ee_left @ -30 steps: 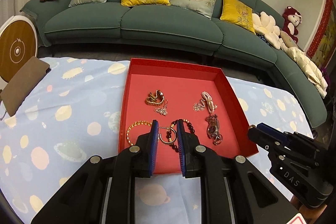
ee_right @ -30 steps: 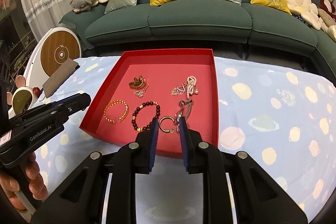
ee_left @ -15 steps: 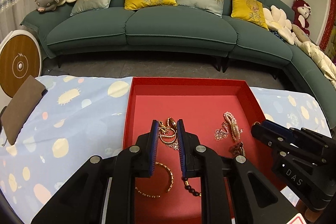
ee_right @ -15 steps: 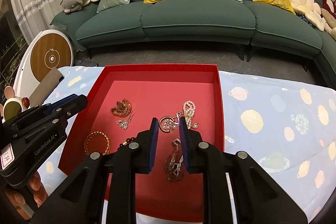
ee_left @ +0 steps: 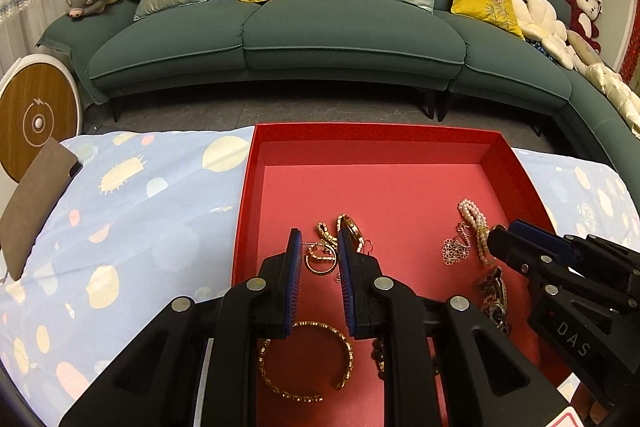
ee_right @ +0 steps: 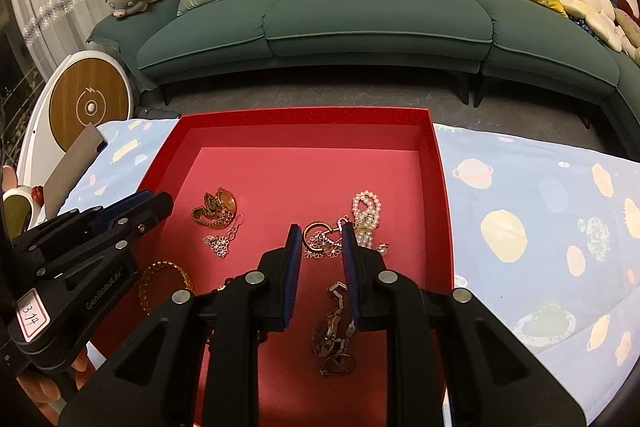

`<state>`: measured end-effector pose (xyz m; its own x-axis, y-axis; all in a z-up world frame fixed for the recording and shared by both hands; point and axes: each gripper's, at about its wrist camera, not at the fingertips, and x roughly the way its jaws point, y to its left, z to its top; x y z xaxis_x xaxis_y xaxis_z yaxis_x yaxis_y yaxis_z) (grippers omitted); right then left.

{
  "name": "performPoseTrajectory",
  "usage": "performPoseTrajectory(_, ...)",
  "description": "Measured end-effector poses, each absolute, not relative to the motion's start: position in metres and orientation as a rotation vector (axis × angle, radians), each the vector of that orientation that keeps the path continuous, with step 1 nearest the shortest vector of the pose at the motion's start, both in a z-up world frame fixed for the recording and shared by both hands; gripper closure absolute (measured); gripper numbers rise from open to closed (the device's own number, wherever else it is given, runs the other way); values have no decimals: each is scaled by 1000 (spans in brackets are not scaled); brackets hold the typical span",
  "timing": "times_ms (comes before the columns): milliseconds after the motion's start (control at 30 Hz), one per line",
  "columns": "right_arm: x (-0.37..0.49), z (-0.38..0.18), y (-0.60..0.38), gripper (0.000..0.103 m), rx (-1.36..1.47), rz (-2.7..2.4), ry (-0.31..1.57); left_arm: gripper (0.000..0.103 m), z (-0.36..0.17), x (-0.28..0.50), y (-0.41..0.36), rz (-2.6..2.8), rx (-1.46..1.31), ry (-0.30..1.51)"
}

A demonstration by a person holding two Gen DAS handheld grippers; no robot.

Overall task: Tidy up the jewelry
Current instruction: 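Lower both grippers into the red box and open them to release the earrings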

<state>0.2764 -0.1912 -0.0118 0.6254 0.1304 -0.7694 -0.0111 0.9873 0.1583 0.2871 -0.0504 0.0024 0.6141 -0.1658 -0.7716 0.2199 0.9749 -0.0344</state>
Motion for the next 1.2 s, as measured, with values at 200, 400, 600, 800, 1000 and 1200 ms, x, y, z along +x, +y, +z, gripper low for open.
performPoseTrajectory(200,276,-14,-191,82,136,71,887,86,-1,287,-52,-211,67,896)
performPoseTrajectory(400,272,-11,-190,82,133,65,884,85,3,286,-50,-201,62,893)
performPoseTrajectory(600,267,-8,-188,81,126,65,883,85,6,280,-51,-201,69,885)
performPoseTrajectory(800,266,-7,-186,78,122,59,878,85,7,281,-51,-195,71,884)
performPoseTrajectory(1000,264,-6,-186,78,124,57,880,85,8,281,-50,-190,66,887)
performPoseTrajectory(1200,250,11,-194,78,138,44,861,85,21,272,-38,-186,52,873)
